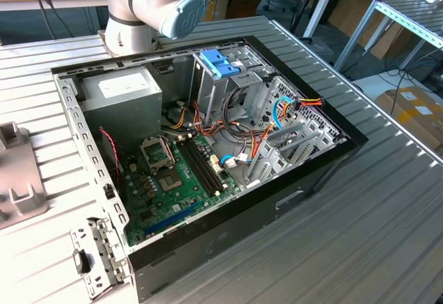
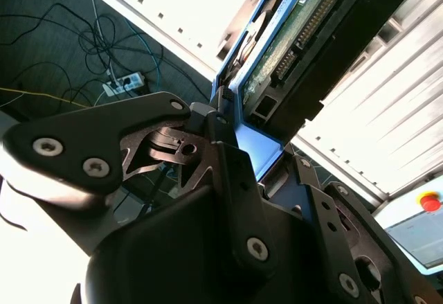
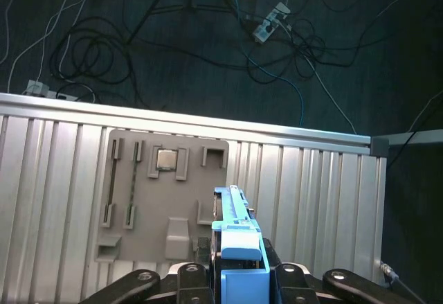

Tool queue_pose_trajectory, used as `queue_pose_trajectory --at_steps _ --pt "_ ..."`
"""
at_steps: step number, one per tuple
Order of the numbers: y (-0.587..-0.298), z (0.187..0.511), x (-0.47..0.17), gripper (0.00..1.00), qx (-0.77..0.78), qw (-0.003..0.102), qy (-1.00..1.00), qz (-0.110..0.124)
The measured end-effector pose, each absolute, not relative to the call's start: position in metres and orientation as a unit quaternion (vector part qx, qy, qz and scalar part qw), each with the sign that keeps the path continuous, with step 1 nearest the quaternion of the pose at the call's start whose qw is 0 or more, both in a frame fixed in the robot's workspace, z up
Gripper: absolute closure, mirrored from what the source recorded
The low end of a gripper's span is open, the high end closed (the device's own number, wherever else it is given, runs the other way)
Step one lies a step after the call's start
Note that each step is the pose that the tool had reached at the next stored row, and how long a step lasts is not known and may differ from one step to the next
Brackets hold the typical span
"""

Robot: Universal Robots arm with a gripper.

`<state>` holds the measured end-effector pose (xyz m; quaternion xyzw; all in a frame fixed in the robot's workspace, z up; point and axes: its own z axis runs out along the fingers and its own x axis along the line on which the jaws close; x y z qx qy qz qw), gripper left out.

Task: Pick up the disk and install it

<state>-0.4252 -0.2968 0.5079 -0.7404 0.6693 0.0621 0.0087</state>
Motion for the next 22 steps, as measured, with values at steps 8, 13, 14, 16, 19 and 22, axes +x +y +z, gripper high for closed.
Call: queue_pose_trajectory --at_steps 8,13,14,16,19,22 --pt "-0.2970 0.5079 -0.4227 0.63 -0.740 0.009 0.669 0.062" --pt "-0.2971 0.5078 -0.4208 0.63 -0.740 0.009 0.669 0.062" --pt "-0.2971 0.5078 -0.4205 0.63 -0.740 0.009 0.669 0.062" --pt "-0.2972 0.5079 -0.4200 0.63 -0.740 0.009 0.669 0.062" --pt "-0.2972 0.5078 -0.4192 0.63 -0.740 0.009 0.669 0.062" --pt "-0.2973 0.5078 -0.4180 0.63 -0.740 0.009 0.669 0.062"
